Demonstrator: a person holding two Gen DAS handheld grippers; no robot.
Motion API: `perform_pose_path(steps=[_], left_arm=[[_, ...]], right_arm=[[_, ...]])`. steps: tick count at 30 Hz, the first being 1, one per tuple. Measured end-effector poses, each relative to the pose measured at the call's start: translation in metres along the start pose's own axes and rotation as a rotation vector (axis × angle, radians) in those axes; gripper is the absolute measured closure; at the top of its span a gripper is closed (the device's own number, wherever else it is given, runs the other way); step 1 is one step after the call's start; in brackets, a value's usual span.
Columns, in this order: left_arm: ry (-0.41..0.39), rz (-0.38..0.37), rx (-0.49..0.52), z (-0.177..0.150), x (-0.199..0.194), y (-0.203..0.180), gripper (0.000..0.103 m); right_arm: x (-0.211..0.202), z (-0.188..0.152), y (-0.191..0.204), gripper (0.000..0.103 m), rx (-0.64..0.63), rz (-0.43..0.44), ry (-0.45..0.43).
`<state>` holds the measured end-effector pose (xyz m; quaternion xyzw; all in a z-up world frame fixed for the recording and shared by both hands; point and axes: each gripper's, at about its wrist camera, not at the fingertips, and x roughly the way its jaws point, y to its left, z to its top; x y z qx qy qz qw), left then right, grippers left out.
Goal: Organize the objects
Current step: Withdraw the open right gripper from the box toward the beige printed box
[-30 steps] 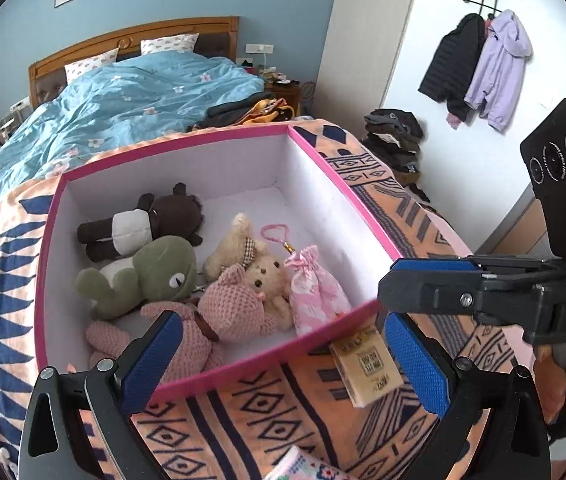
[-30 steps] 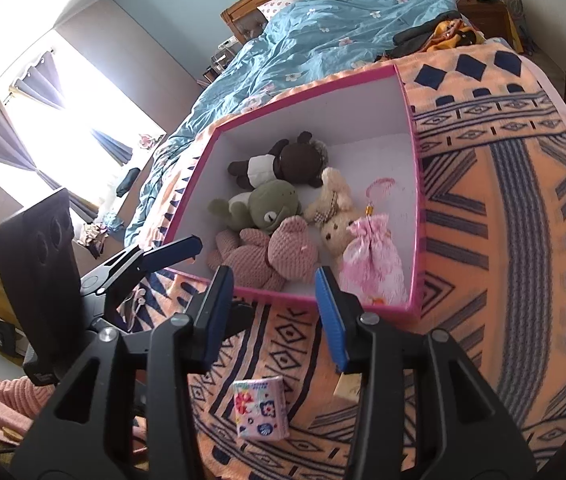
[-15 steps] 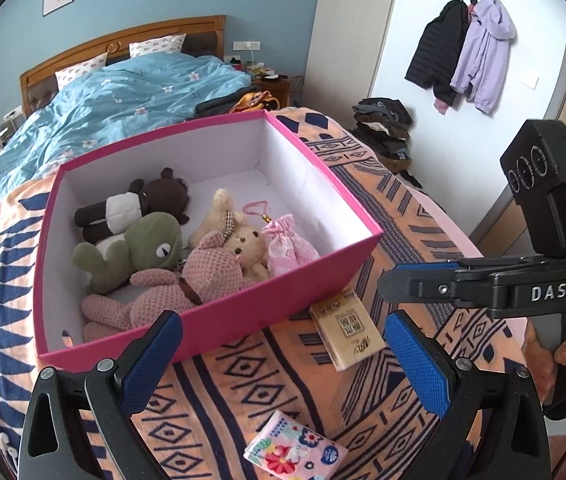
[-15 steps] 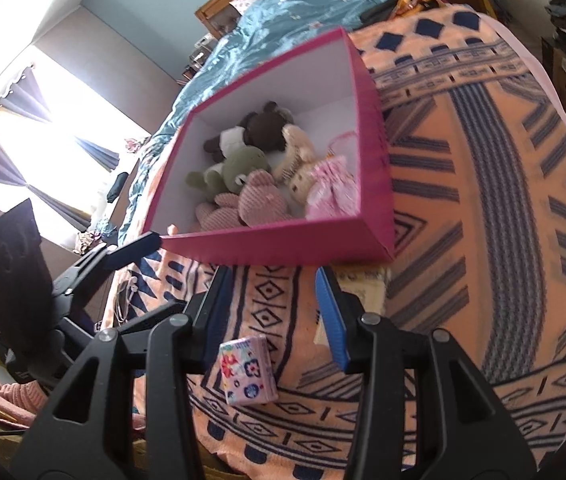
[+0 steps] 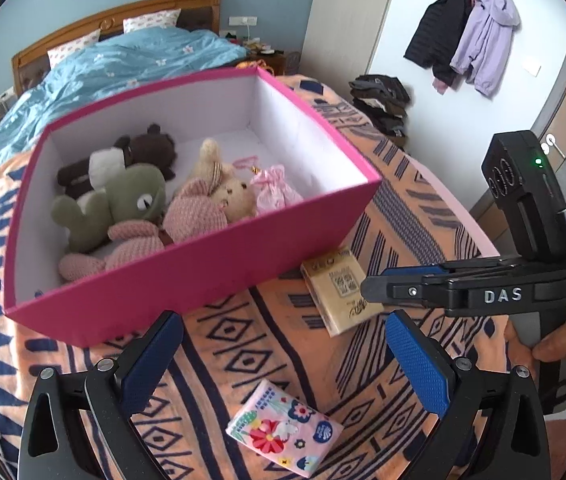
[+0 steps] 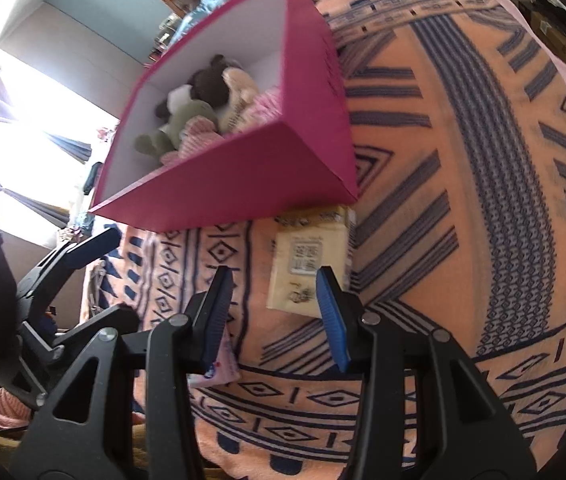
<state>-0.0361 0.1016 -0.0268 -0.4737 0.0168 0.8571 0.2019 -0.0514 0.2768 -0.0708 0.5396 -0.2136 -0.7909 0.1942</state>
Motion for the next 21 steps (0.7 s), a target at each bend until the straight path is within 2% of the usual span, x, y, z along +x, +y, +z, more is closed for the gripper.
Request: perform_pose_path(steps=[9,17,21], left_arm=[[0.048,-0.017,-0.009,-0.012,0.012,-0.001,0.000],[0.053,-0.012,-0.031,-0.014,0.013,0.005,0.000],[0.062,-0.012,-0.053,-0.017,0.014,0.012,0.000]], right_arm=[[0.019,0.003,-0.013,0.057,0.017,-0.055,0.026],[0.038,-0.011,0.012,0.059,-0.048,0.031,0.111],[0.036,-0.010,0.012,0.059,-0.057,0.037,0.112]])
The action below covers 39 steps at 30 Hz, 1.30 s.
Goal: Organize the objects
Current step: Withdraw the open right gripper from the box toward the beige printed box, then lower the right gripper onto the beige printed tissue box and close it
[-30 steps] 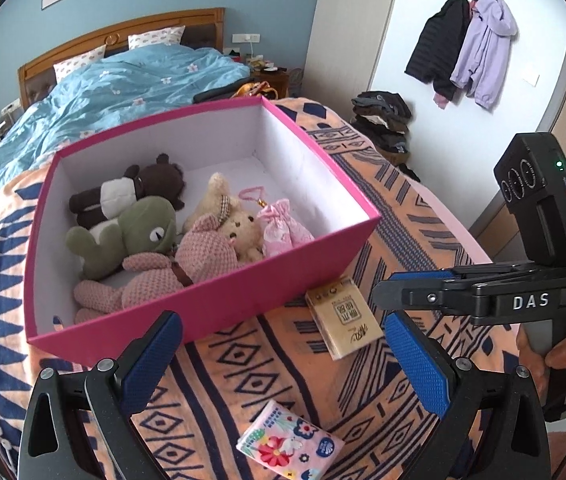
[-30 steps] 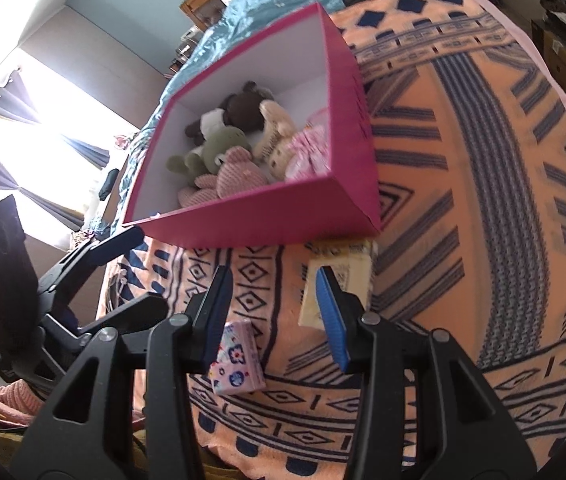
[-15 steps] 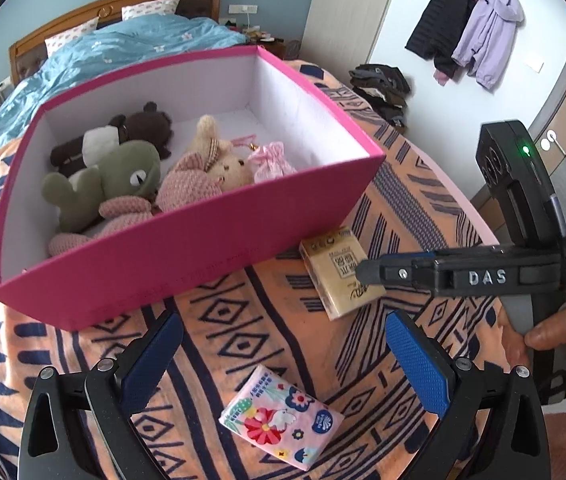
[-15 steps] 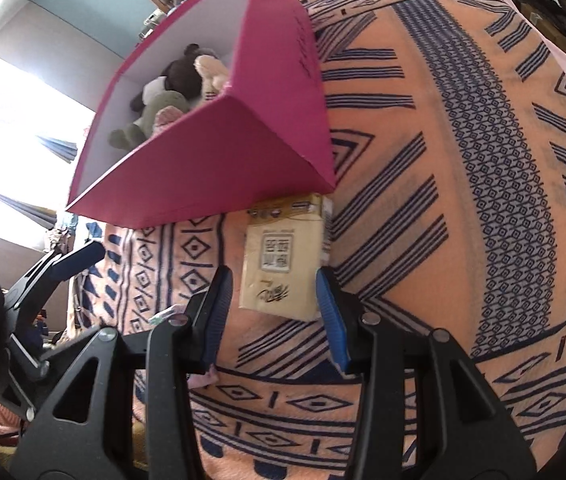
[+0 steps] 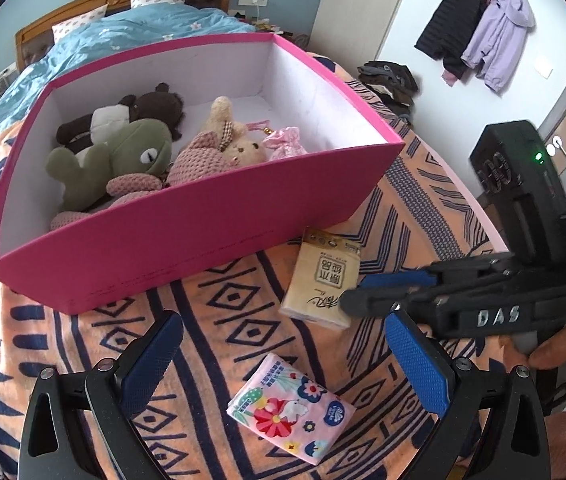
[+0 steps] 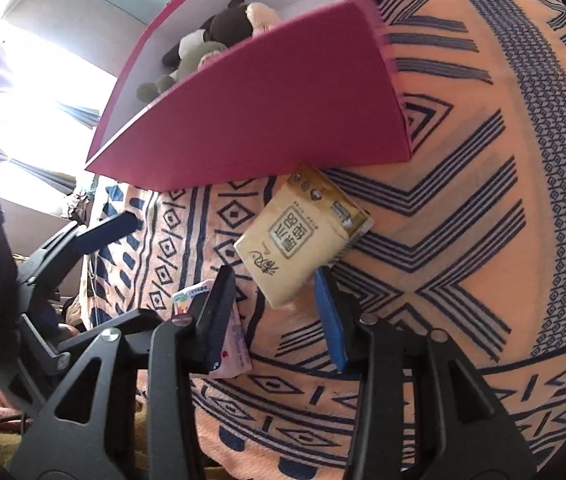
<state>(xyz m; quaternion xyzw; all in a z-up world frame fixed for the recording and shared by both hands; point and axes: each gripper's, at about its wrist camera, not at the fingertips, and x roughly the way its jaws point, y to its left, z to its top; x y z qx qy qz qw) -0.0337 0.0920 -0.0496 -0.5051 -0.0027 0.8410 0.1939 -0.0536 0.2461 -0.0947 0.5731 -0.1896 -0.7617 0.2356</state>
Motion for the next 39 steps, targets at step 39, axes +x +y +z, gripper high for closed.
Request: perform_pose_path(steps=[39], left_arm=[[0.152,-0.124,-0.092,-0.002,0.051,0.009,0.026]], right_arm=[[0.004,0.012,-0.011,0.065,0.016,-0.038,-0.022]])
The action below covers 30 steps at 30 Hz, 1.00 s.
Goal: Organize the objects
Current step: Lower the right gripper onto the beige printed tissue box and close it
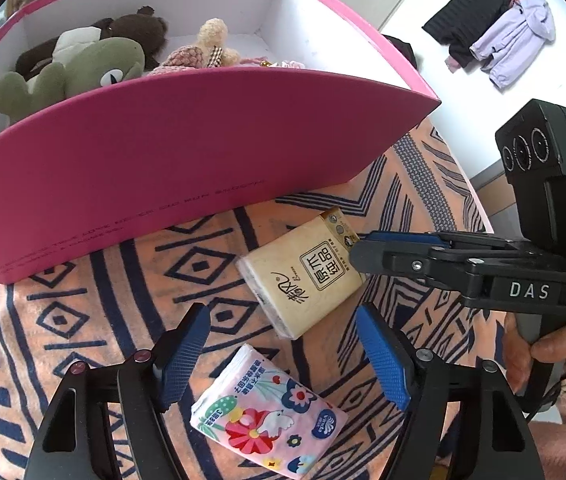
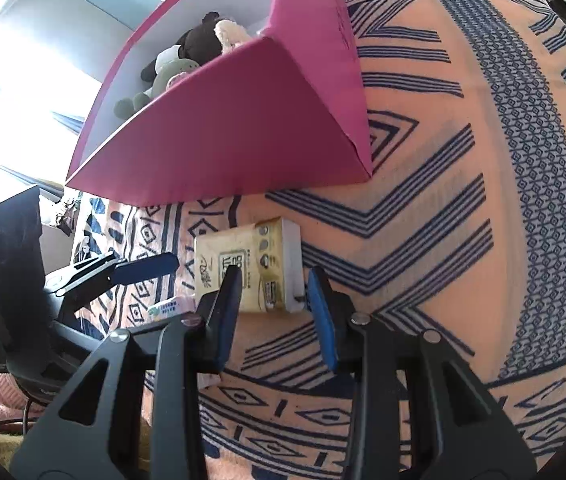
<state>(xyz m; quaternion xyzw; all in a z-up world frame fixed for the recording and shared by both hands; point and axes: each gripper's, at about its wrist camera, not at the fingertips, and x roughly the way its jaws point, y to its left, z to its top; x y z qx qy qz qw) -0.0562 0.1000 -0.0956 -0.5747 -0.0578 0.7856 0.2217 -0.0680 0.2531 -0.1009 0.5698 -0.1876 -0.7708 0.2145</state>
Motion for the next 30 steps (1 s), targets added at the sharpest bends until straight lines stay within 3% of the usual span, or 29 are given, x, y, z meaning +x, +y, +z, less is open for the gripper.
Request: perform_pose_path(steps=[2,4,5,11,15,30], left_arm=[[0.004,-0.012,-0.010,0.001,0.000,0.001,0.028],[0.024,-0.038,-0.025,0.001,0.003,0.003,0.047],[0.032,-0.044,-0.032,-0.002,0.002,0.006,0.048],[0.043,-0.048,-0.039,-0.004,0.003,0.008,0.049],[0.053,-0.072,-0.046,-0.005,0.005,0.007,0.055],[0.032,-0.068,-0.028,-0.013,-0.005,0.003,0.056]], right_arm=[[0.002,0.002,-0.001,0.065,0.006,0.008,0.002],[0.005,0.004,0.000,0.065,0.003,0.009,0.006],[0.006,0.005,0.000,0.065,0.002,0.008,0.008],[0.003,0.008,-0.002,0.065,-0.008,0.014,0.023],[0.007,0.006,0.000,0.065,-0.015,0.023,0.035],[-0.001,-0.003,0.000,0.065,0.017,0.038,0.023]])
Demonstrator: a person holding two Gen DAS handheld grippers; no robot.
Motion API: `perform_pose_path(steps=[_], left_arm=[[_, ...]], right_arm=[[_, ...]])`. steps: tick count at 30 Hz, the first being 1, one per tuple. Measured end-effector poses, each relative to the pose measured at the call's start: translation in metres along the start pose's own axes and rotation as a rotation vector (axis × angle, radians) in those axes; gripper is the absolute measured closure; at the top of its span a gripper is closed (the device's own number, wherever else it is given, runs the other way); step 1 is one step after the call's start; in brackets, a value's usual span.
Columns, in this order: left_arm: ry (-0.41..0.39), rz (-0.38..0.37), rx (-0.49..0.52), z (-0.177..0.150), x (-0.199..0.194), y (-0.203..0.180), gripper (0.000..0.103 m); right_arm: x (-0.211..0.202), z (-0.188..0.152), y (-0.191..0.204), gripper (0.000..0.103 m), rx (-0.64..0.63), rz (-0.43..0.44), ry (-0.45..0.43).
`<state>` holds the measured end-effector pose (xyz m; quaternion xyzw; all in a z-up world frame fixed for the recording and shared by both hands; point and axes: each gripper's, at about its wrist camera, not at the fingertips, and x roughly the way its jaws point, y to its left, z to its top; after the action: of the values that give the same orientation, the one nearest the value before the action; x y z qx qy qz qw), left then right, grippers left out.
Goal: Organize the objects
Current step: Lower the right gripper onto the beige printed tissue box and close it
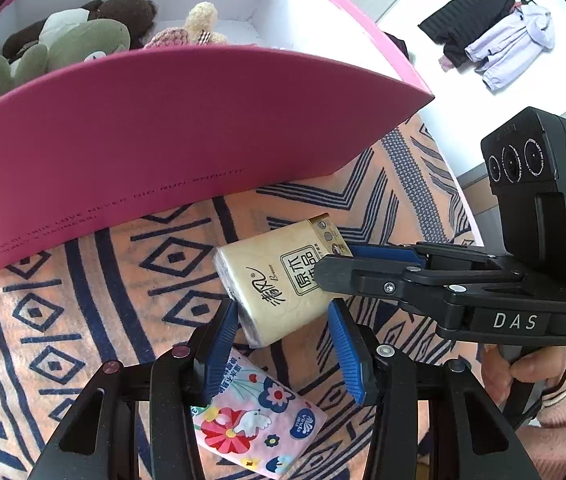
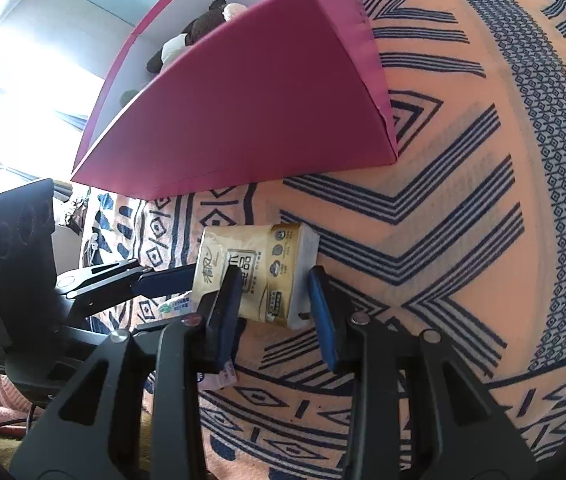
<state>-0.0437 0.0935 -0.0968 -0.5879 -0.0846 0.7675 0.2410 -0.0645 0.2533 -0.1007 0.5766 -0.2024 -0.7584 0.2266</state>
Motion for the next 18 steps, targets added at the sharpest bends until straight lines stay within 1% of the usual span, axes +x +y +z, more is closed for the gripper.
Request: perform_pose_path(steps=[13,18], left_arm=[[-0.051,0.023,0.055,0.003,-0.022,-0.014,0.056],[-0.065,0.016,0.060,0.009,-0.027,-0.019,0.056]], right_arm=[[-0.020,-0.004,0.009,0.065,-0.009,0.021,-0.041],[-0.027,-0.004,0.010,0.065,-0.001,0.035,-0.054]])
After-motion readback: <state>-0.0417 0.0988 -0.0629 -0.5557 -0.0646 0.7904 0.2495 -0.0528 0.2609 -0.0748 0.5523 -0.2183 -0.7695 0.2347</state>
